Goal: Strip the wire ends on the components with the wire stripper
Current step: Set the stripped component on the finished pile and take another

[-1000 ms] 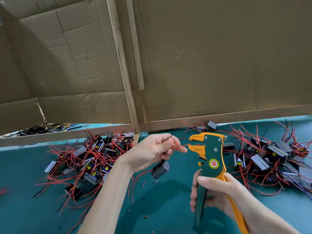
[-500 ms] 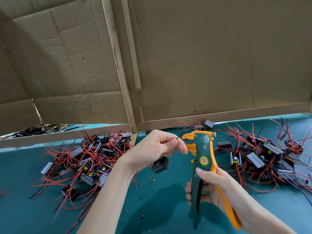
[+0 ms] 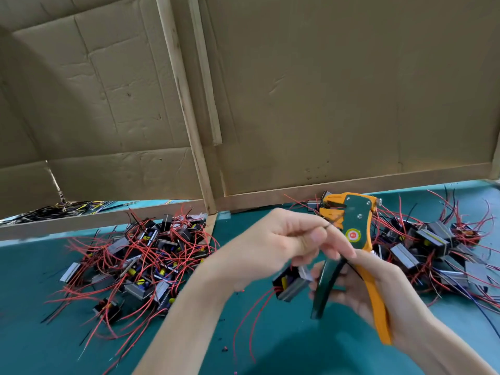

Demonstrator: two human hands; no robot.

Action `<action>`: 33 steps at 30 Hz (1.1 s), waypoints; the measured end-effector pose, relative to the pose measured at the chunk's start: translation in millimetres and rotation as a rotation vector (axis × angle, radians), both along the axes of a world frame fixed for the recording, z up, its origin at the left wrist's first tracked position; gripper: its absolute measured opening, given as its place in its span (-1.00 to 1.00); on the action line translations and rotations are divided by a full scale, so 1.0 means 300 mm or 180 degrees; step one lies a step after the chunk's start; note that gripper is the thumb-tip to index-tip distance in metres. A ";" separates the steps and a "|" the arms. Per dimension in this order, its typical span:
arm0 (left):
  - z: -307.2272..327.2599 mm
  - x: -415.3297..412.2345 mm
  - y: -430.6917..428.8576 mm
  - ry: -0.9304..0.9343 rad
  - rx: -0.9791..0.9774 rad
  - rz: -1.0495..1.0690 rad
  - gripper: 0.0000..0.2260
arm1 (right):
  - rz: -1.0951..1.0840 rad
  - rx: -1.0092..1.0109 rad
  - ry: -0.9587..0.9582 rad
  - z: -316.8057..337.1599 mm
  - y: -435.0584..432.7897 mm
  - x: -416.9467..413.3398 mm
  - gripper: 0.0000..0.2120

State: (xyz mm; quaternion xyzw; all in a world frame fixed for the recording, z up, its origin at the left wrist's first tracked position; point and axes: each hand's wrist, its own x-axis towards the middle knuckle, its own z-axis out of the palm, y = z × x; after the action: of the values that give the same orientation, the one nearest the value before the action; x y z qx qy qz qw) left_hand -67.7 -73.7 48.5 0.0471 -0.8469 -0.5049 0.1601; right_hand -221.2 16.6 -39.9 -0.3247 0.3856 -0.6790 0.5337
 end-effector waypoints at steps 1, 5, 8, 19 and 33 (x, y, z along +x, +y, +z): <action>-0.010 0.007 -0.024 0.0036 0.0023 0.0193 -0.75 | 0.0048 0.0068 -0.0083 -0.005 -0.001 -0.002 -0.51; -0.050 0.037 -0.119 0.0189 0.0128 0.0968 -0.78 | 0.0196 0.0227 -0.0404 -0.029 -0.013 0.013 -0.61; -0.074 0.045 -0.169 0.0403 0.0158 0.1570 -0.86 | 0.0365 0.0256 -0.0499 -0.031 -0.016 0.018 -0.61; -0.077 0.036 -0.167 0.0409 -0.0017 0.1753 -0.94 | 0.0851 0.0059 -0.0289 -0.032 -0.006 0.019 -0.40; -0.044 0.047 -0.132 0.0168 0.0043 0.1370 -0.94 | 0.0758 -0.0117 0.0058 0.015 0.035 0.058 -0.46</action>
State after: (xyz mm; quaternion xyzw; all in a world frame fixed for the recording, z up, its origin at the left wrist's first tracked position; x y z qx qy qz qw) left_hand -53.7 -113.3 35.4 0.2148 -0.8094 -0.4658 0.2860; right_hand -203.9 27.1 -35.3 -0.3842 0.3367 -0.6147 0.6010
